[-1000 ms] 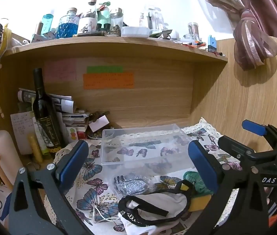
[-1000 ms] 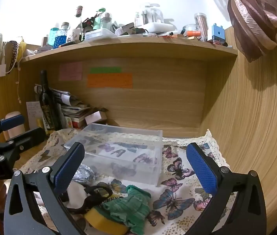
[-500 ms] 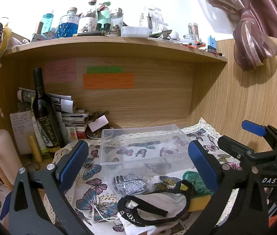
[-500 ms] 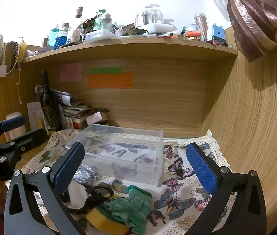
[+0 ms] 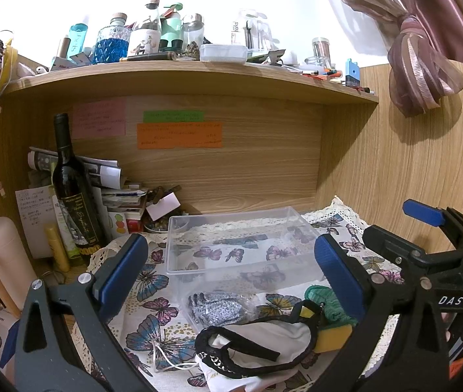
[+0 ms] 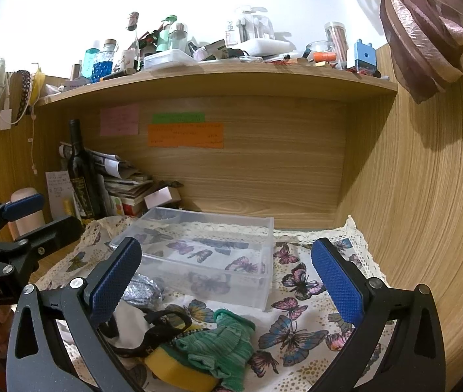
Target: Organize soft objects
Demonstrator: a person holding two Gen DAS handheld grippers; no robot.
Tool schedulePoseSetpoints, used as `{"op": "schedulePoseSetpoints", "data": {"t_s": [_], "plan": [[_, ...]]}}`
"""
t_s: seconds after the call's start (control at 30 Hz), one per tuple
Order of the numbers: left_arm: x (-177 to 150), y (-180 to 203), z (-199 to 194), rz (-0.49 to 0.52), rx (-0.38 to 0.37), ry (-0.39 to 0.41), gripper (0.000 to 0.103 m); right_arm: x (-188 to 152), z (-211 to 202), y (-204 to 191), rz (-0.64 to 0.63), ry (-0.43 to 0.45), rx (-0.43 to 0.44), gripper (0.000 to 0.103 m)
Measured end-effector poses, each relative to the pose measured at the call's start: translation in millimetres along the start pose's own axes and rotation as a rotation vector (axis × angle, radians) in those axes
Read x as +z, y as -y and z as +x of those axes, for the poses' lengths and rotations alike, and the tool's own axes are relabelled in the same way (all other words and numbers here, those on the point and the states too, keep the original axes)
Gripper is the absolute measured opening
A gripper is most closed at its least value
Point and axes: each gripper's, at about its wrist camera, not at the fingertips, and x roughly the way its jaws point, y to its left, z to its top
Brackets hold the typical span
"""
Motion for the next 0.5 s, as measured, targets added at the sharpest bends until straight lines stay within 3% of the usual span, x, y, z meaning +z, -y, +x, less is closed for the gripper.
{"op": "schedulePoseSetpoints", "data": {"t_s": [0.5], "plan": [[0.9,0.4,-0.5,0.001,-0.002,0.009,0.103,1.6,-4.5,1.6,0.003,0.009,0.0,0.103]]}}
